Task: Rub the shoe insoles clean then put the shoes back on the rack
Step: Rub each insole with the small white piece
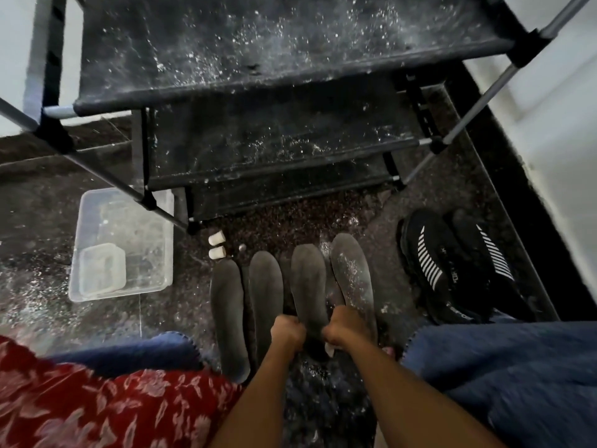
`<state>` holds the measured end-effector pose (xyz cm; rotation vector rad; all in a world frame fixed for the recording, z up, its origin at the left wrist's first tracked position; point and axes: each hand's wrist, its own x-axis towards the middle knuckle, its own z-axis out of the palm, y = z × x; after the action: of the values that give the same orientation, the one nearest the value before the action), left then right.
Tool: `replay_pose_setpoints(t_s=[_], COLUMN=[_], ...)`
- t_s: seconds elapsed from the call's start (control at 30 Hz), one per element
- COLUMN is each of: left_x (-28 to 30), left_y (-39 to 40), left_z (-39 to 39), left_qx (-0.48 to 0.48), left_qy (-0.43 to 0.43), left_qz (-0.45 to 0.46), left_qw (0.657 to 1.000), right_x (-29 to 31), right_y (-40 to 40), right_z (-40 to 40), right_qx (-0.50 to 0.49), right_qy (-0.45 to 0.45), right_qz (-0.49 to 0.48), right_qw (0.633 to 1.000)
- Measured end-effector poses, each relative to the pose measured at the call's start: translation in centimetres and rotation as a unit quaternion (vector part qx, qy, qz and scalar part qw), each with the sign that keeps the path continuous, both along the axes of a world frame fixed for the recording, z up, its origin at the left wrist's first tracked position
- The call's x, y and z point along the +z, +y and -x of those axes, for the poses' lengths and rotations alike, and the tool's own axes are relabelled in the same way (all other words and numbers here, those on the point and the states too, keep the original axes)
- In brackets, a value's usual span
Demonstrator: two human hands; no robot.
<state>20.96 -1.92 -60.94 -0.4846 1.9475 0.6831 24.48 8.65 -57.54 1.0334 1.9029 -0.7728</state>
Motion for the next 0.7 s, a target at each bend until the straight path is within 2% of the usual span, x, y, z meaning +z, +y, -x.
replay_pose_setpoints(t_s=[0.3, 0.5, 0.6, 0.7], left_x=[-0.5, -0.8, -0.3, -0.1], left_y=[0.4, 0.7, 1.1, 2.2], left_z=[-1.0, -1.4, -1.6, -1.8], left_qx=[-0.004, -0.04, -0.071, -0.064], left_qy=[0.008, -0.002, 0.046, 0.127], left_qz=[0.019, 0.067, 0.088, 0.048], left_qw=[1.0, 0.997, 0.993, 0.989], right_x=[-1.9, -2.6, -2.7, -2.8], right_y=[-0.6, 0.1, 1.5, 2.8], right_z=[-0.7, -1.0, -1.2, -0.8], right_qx=[-0.052, -0.135, -0.213, -0.326], right_qy=[-0.034, -0.029, -0.005, 0.056], right_qz=[-0.037, -0.052, -0.094, -0.144], right_qw=[0.997, 0.989, 0.973, 0.933])
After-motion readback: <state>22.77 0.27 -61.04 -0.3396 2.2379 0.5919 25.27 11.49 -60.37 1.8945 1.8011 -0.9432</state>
